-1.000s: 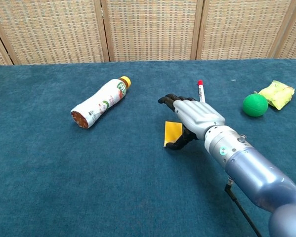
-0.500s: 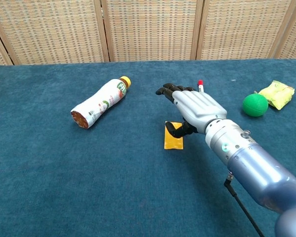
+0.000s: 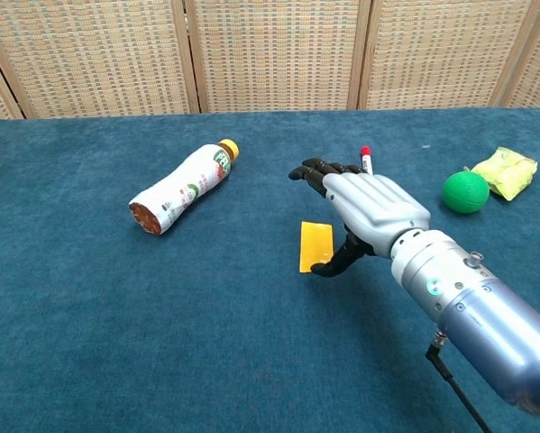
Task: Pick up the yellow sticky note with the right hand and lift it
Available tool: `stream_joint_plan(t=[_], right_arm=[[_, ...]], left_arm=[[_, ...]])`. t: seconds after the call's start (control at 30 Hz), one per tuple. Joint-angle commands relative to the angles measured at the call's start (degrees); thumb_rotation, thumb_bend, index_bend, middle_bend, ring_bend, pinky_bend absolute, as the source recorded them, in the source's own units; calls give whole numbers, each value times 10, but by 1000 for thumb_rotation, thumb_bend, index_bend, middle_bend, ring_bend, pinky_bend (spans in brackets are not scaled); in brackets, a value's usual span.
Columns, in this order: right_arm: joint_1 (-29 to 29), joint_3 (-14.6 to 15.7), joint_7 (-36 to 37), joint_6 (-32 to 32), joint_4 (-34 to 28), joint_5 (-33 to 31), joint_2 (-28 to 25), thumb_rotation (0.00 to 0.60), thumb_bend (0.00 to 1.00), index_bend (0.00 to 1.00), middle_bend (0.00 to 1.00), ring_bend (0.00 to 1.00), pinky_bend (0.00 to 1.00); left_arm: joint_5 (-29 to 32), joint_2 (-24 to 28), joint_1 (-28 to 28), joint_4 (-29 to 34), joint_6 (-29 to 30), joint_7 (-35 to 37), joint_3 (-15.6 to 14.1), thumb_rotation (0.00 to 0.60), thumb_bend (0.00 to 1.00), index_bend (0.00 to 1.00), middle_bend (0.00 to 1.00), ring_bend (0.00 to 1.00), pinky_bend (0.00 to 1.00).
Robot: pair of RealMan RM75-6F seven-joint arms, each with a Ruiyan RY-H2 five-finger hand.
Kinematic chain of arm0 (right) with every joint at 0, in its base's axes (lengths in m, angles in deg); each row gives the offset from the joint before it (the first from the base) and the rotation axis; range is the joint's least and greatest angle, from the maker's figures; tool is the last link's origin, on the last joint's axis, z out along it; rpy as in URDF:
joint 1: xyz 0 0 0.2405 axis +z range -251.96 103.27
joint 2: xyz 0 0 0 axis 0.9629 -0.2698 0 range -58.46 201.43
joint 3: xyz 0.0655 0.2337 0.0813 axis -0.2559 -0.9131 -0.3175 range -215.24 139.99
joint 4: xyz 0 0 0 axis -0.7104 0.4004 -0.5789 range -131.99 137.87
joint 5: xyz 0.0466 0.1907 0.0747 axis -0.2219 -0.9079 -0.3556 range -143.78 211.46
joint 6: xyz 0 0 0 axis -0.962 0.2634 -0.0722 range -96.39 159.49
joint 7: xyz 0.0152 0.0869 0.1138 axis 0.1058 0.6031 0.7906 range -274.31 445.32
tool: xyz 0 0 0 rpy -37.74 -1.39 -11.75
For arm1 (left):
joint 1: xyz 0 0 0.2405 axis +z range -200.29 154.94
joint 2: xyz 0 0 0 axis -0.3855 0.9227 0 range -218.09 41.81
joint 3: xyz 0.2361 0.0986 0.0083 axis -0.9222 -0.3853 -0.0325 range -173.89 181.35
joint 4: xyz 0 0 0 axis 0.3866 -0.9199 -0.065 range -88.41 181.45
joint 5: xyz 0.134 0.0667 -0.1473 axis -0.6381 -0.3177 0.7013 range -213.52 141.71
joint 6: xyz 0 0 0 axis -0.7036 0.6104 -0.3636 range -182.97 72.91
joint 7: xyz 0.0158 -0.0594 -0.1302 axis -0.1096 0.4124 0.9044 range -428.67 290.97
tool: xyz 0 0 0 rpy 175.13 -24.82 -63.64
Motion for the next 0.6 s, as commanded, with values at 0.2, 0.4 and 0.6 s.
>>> stream_joint_plan(t=[0.2, 0.4, 0.6], right_arm=[[6, -4, 7, -18, 27, -8, 18, 600, 290, 111, 0, 0, 0], [16, -14, 20, -32, 61, -12, 32, 600, 290, 111, 0, 0, 0], [25, -23, 30, -46, 89, -16, 42, 600, 290, 111, 0, 0, 0]], left_arm=[[0, 1, 0, 1, 2, 0, 1, 600, 98, 0, 0, 0, 81], [3, -1, -2, -2, -4, -1, 1, 600, 97, 0, 0, 0, 81], [8, -2, -3, -3, -8, -3, 2, 600, 98, 0, 0, 0, 81]])
